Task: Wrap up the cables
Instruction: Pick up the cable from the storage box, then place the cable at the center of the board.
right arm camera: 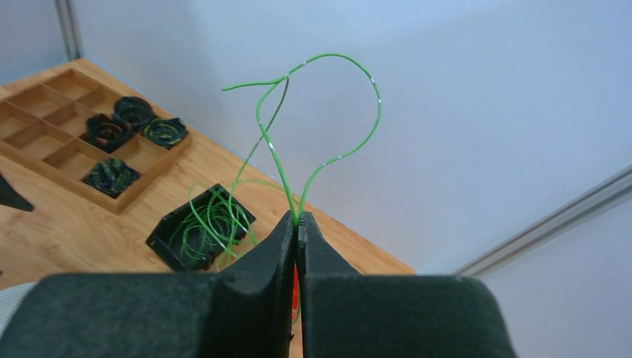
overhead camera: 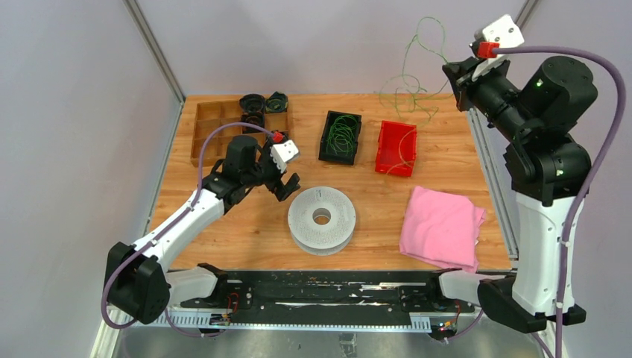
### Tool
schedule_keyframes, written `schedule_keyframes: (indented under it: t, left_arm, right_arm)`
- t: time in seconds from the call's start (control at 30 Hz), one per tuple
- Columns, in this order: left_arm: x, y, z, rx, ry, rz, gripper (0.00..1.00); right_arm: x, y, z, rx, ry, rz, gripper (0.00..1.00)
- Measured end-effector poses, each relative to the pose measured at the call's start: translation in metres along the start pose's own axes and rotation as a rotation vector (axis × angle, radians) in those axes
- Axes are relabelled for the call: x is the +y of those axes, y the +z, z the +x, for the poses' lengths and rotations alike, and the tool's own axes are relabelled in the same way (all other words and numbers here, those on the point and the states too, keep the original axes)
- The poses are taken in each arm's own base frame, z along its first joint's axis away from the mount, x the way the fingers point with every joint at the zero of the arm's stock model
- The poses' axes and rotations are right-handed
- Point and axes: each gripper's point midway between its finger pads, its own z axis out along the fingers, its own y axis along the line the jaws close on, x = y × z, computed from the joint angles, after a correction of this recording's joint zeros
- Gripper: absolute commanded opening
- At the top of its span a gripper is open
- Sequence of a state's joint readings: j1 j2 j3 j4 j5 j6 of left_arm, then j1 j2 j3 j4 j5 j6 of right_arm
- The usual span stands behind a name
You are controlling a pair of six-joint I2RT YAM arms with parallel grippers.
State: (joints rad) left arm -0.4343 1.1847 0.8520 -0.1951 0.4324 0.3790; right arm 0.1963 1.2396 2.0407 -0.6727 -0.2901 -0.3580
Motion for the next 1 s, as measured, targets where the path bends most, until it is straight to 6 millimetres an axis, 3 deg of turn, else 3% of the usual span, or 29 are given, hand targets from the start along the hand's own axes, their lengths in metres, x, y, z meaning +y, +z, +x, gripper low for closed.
schedule_keyframes:
  t: [0.13, 0.23, 0.4, 0.6, 0.73, 1.0]
  left_arm:
    - [0.000, 0.000, -0.001, -0.005, 0.002, -0.001, 0.98]
    - [0.000, 0.002, 0.001, -0.001, 0.006, 0.007, 0.98]
    - [-0.001, 0.007, 0.008, 0.019, 0.016, 0.019, 0.98]
    - [-0.005, 0.008, 0.022, 0.042, 0.016, 0.030, 0.98]
    - [-0.006, 0.009, 0.025, 0.047, 0.021, 0.032, 0.98]
    - [-0.014, 0.010, 0.032, 0.056, 0.056, 0.052, 0.98]
  right_arm:
    - [0.012, -0.011, -0.004, -0.007, 0.041, -0.043, 0.01]
    - [0.029, -0.014, 0.016, 0.029, 0.068, -0.103, 0.01]
    - [0.071, -0.013, 0.085, 0.167, 0.128, -0.239, 0.01]
    - [0.127, -0.013, 0.216, 0.444, 0.228, -0.368, 0.01]
    - [0.155, -0.024, 0.286, 0.602, 0.274, -0.408, 0.01]
    - [0.171, -0.036, 0.357, 0.781, 0.232, -0.447, 0.05]
